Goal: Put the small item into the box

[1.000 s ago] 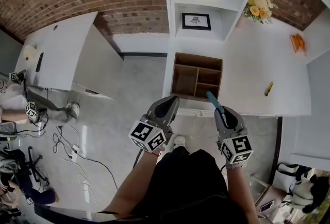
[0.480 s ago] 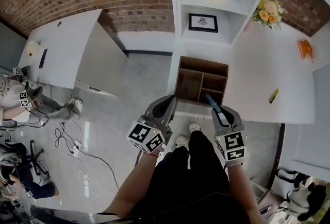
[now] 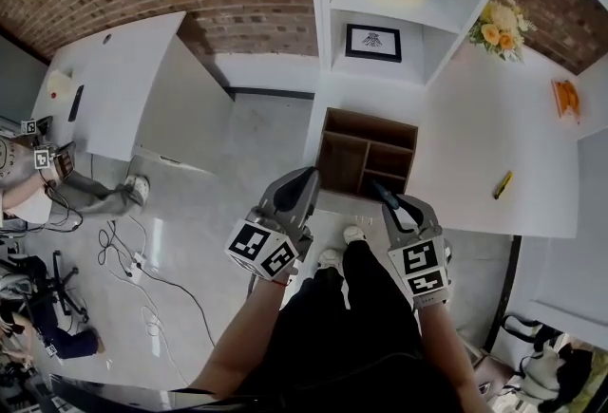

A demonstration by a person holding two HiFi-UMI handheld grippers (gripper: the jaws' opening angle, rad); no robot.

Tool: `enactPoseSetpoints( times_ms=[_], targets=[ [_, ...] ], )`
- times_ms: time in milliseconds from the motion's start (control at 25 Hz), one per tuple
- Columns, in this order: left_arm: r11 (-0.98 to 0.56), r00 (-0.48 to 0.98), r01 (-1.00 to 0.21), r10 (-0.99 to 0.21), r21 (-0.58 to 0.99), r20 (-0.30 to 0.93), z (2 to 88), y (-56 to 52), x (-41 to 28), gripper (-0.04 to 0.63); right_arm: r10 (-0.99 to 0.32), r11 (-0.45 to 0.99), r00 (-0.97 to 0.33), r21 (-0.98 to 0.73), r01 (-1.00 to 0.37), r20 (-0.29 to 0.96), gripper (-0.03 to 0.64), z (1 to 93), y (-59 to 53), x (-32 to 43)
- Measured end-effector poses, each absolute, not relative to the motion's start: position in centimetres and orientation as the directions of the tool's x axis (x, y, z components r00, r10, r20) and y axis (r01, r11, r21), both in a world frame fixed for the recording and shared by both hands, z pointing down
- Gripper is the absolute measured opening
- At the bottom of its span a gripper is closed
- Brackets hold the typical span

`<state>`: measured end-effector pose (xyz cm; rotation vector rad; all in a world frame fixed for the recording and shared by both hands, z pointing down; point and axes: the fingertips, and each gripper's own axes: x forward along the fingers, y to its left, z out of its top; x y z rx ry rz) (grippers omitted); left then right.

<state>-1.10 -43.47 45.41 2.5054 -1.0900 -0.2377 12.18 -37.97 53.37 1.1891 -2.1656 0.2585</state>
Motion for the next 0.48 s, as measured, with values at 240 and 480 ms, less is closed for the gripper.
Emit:
enactPoseSetpoints(
  times_ms=[240, 480],
  targets=[
    [-0.605, 0.675, -0.676, -0.737, 0.420, 0.026, 46.2, -43.5, -0.8, 0.002, -0.659, 0.590, -0.391, 0.119, -0.799, 0.642, 0.072, 54.1, -38.5, 12.4],
    [-0.595, 0.669, -0.685, -0.743, 0.420, 0.039, 46.6, -43.6, -0.7, 0.002, -0.650, 0.603, -0.388, 0.134, -0.786, 0.654, 0.074, 54.5, -38.5, 12.6]
  ],
)
